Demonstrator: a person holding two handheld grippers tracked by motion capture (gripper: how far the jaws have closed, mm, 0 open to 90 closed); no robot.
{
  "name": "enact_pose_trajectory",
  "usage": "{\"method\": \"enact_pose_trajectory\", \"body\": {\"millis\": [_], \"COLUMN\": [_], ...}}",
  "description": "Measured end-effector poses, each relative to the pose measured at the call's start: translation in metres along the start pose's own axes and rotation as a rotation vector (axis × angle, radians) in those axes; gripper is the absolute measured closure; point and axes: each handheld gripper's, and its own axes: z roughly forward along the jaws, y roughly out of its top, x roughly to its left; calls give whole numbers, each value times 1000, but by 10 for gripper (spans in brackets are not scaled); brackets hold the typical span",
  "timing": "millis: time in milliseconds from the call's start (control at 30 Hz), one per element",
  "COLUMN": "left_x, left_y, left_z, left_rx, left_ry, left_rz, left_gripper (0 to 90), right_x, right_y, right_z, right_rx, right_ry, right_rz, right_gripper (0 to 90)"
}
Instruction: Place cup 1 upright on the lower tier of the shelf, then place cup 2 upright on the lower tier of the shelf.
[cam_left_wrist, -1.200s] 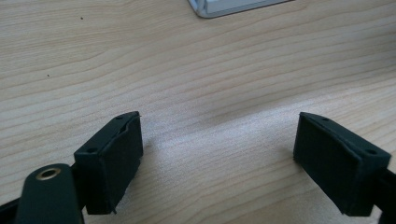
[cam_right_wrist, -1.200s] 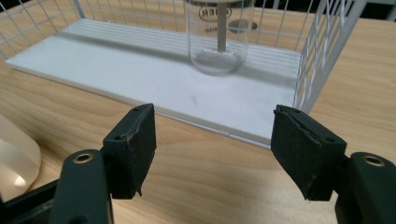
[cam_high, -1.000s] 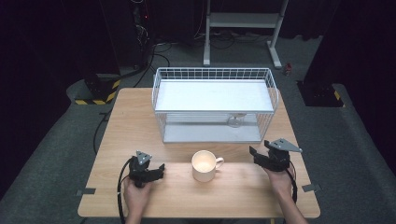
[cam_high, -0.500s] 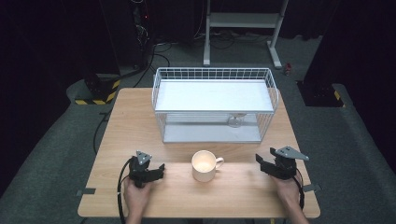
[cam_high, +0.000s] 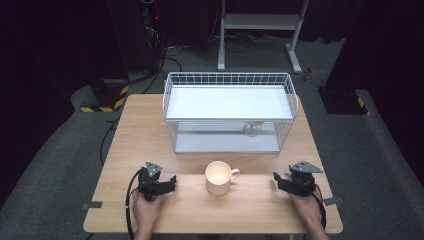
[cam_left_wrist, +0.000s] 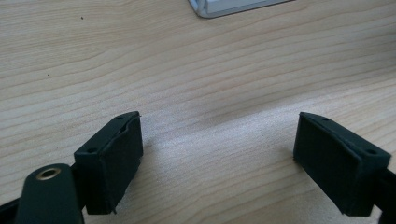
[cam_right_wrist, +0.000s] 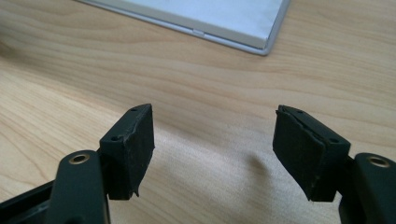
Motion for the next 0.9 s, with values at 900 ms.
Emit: {"method": "enact_pose_trajectory", "body": {"millis": [900], "left_x": [-7], "left_y": [1], "left_z": [-3], "left_rx": [9], "left_ry": [-41], "left_rz": [-15], "left_gripper": [102], "right_x": [-2], "right_y": [-5], "right_z": [5], "right_rx": [69], "right_ry": [-18], "right_rz": [16], "right_gripper": [246]}}
